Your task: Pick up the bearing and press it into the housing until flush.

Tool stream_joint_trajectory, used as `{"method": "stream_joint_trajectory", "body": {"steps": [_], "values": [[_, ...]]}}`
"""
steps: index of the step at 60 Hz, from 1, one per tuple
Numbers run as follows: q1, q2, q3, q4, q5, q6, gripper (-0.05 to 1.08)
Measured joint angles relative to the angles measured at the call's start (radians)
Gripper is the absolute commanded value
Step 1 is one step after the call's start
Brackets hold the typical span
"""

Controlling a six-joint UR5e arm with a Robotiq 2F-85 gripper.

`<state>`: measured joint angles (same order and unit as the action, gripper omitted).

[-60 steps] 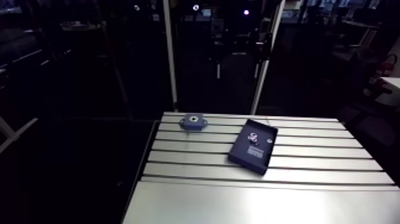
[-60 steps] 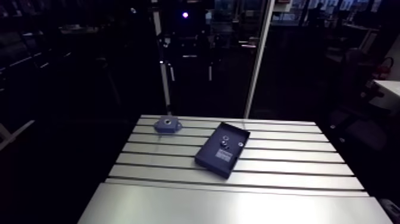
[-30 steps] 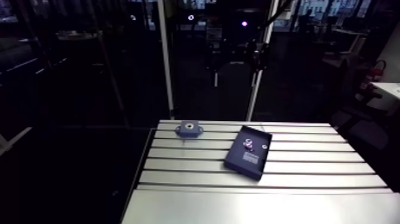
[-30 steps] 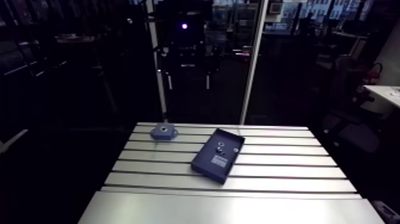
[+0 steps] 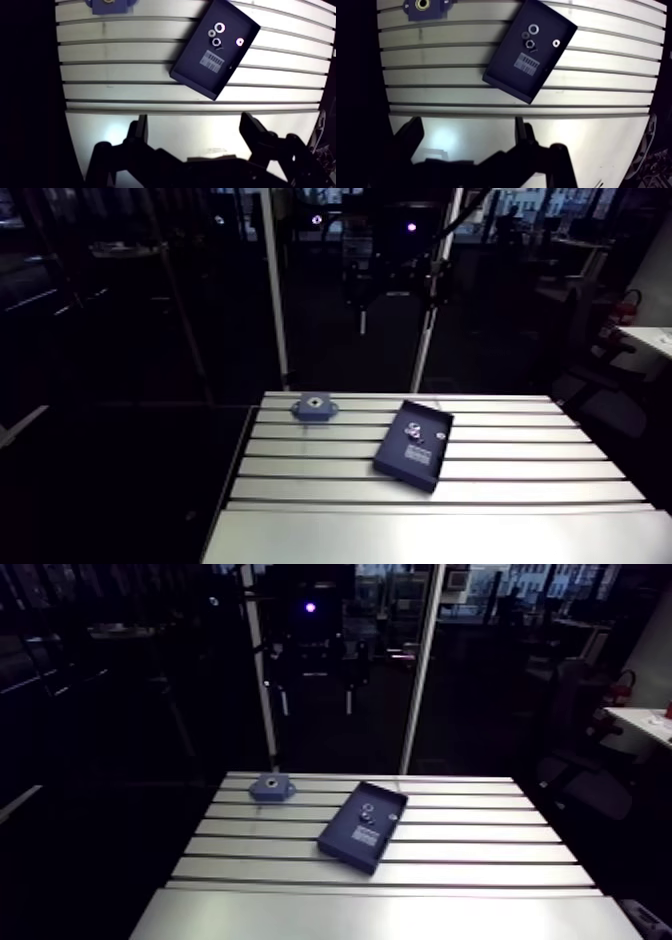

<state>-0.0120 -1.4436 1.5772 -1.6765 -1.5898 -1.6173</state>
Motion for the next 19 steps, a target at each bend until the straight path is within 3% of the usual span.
{"method": "stream_joint_trajectory", "body": {"steps": [19], "values": [[0.003,-0.001,0.005,-0.001,0.001,-0.003,0.0]]}}
